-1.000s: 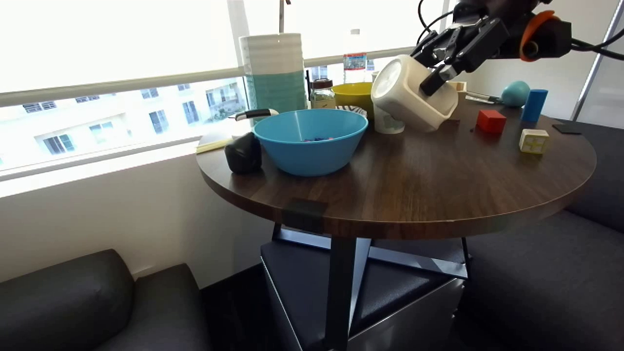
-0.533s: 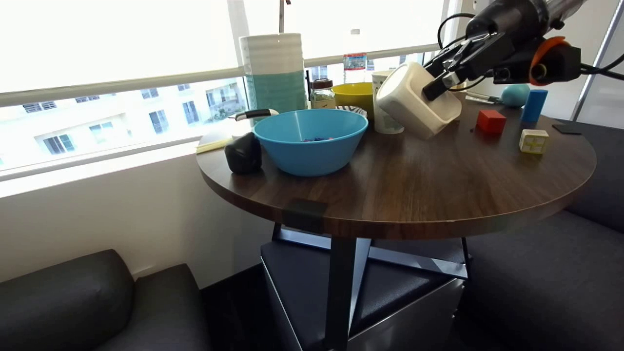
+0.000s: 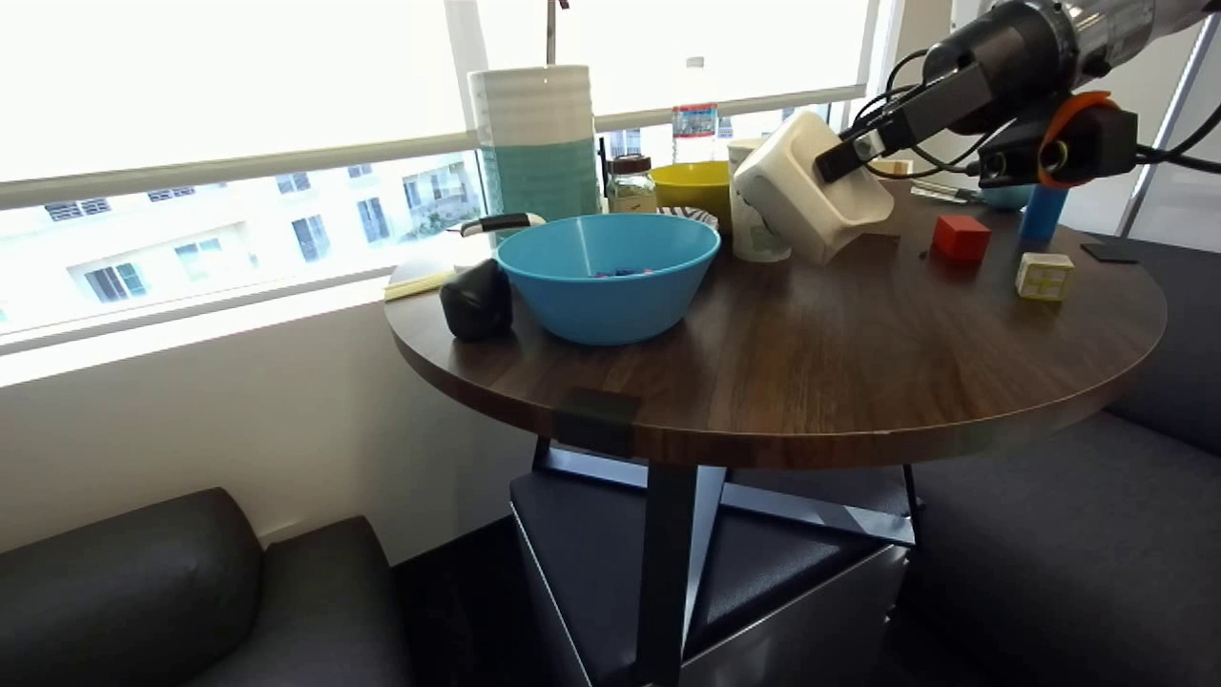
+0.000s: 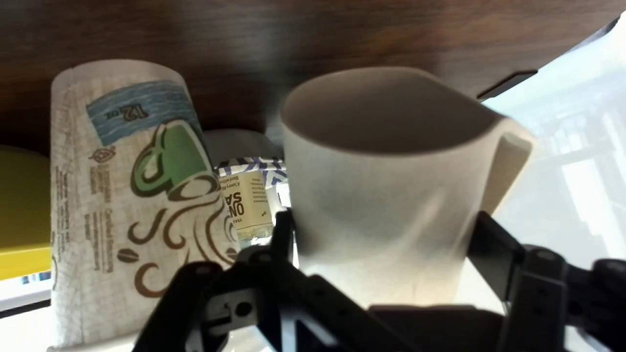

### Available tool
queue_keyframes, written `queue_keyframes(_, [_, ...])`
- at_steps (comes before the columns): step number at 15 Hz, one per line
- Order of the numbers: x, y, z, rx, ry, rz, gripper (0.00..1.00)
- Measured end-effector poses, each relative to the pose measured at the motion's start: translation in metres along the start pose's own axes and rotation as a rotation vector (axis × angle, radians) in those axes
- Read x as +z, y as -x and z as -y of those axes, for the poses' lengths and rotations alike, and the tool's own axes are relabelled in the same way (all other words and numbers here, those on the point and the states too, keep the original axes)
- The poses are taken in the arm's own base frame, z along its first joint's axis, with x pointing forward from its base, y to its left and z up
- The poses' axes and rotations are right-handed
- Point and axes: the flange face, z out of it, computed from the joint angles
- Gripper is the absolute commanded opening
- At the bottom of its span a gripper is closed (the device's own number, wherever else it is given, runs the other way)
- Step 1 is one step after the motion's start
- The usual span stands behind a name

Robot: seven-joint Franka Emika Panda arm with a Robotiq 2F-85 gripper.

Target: Flip the mug over on the table

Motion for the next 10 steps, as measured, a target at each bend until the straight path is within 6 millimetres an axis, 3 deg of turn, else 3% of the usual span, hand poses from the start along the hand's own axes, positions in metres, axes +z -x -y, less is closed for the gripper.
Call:
queue_keyframes(9, [0.036, 0.011, 0.017, -0.028, -0.106, 0.034, 0.62])
queue_keyframes(10, [0.038, 0.012, 0.018, -0.035, -0.114, 0.035, 0.73])
